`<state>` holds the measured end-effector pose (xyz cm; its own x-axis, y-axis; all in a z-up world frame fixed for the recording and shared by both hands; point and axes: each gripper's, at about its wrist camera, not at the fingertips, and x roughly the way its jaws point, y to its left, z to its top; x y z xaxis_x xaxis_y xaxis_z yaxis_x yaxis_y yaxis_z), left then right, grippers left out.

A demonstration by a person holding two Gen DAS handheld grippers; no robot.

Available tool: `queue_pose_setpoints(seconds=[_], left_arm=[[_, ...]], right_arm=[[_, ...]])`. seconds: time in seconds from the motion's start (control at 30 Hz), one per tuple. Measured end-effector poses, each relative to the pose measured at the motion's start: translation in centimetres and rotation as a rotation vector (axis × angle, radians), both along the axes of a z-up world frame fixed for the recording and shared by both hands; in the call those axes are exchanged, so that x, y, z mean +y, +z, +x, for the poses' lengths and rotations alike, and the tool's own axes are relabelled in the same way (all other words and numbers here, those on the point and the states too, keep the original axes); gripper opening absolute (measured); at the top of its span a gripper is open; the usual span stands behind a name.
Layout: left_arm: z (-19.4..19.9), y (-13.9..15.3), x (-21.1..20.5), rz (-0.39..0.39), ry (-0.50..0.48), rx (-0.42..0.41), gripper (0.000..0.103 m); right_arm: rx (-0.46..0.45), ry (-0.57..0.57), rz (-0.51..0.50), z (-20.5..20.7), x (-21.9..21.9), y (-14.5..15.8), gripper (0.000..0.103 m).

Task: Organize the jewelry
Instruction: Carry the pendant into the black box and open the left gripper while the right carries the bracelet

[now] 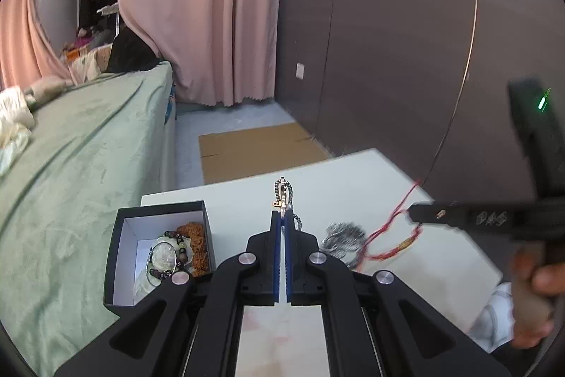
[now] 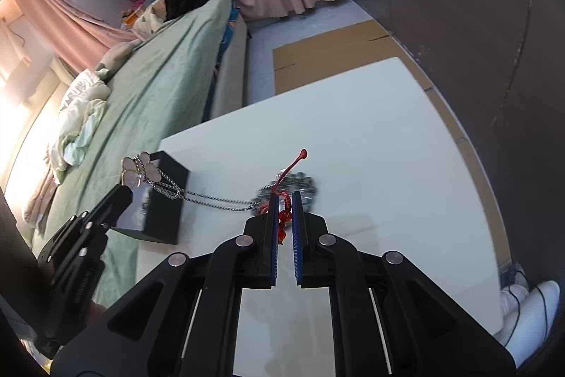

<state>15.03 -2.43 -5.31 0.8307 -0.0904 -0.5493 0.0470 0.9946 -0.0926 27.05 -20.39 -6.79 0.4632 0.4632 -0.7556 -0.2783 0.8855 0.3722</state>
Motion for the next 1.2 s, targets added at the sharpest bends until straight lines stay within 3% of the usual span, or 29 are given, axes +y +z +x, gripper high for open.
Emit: queue_pose_setpoints(seconds=[0.1, 0.23, 0.57, 0.67, 0.87, 1.2], left_arm=[[-1.4, 1.9, 0.9, -0.061, -0.021, -0.062, 0.0], [-3.5, 4.0, 1.2, -0.036, -0.033, -0.136, 0.0], [-6.1, 6.7, 4.0, -0.016, 0.025, -0.2, 0.0], [-6.7, 7.0, 4.6, 0.049, 0.069, -0.214, 0.0], [-6.6, 6.5, 5.6, 0.186, 0.16, -0.199, 0.0], [-3.0, 2.2, 8.5, 0.121, 0.181, -0.006, 0.0]], right_arm=[[-0.009, 0.017, 0.008, -0.4, 1.1, 0.3, 0.008], [-0.012, 0.033, 0.001, -0.9, 2.3, 0.4, 0.008], [-0.022, 0.062, -0.002, -1.6, 5.3, 0.6, 0.008], [-0.025, 0.071, -0.003, -1.7, 6.3, 0.6, 0.008], [-0.023, 0.085, -0.004, -1.8, 7.6, 0.4, 0.008], [-0.018, 0.104, -0.001, -1.9, 9.3, 0.1, 0.008]])
